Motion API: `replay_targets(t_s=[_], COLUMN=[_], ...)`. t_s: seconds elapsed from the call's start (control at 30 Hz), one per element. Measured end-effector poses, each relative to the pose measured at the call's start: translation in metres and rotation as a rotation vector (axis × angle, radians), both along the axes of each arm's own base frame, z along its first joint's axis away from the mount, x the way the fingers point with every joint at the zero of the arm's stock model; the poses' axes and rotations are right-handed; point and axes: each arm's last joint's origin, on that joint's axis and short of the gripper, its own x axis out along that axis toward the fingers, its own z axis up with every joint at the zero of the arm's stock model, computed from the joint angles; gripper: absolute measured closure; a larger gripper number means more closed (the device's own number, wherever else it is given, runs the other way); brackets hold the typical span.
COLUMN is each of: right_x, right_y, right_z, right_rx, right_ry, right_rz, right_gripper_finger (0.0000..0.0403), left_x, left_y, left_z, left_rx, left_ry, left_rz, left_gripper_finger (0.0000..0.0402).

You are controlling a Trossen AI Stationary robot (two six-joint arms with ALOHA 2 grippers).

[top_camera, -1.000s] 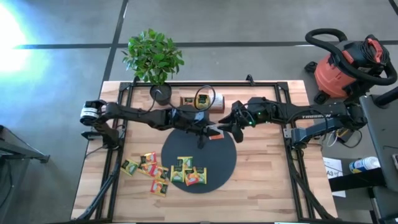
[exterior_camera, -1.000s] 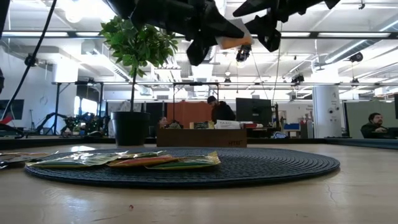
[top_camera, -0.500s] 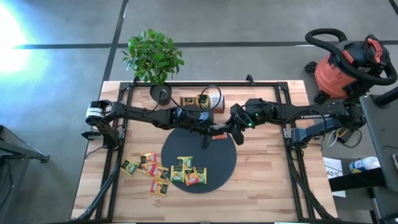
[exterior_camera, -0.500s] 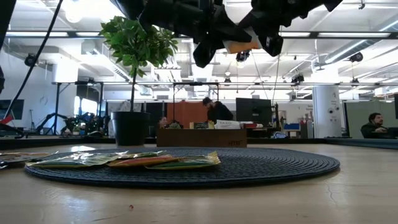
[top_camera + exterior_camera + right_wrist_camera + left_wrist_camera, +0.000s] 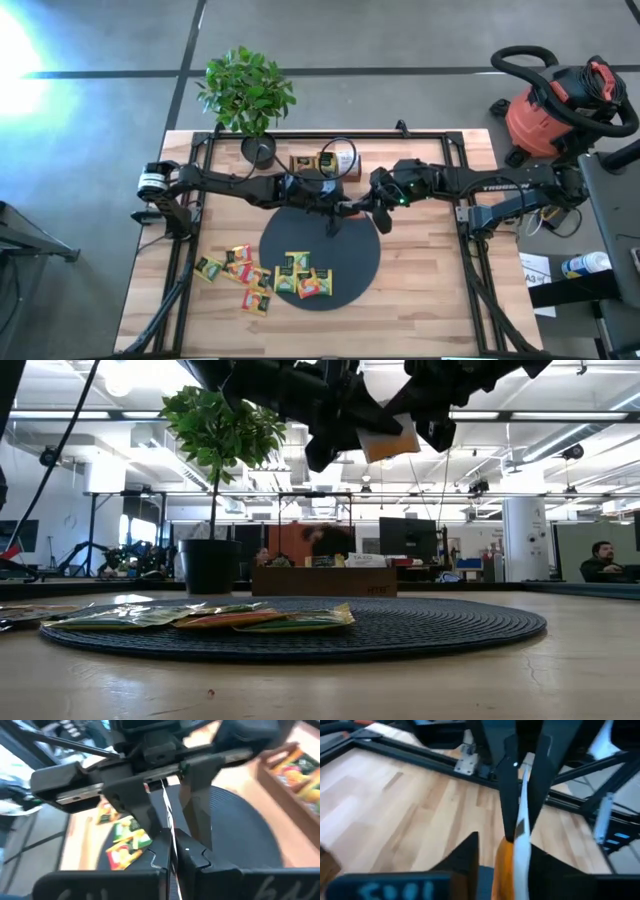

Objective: Pick & Place Tea
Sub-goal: Put the white tea bag into the wooden organizer

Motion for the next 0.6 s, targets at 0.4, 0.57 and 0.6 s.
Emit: replay_targets(t_s=[0.4,0.57,0.6], right_x=[-0.001,0.012,0.016], right_y=[-0.032,-0.068,-0.075], right_z=[-0.007,-0.031,-0.037], right_rx=[-0.137,-0.13,-0.128], right_ry=[0.055,0.102,0.105], right_rz=[-0.279,-0.293,-0.282], right_gripper_finger=[0.0395,0.0395,0.0395], left_x=[-0.021,-0.037,-0.04], left_y=[-0.012,-0.031,-0.033], left_z=[-0.017,-0.015,-0.016], left_rx=[0.042,0.023,0.018], left_ry=[0.285,0.268,0.267], left_rz=[0.136,0.092,0.087], left_gripper_finger=[0.0226,0.0226,0.0226])
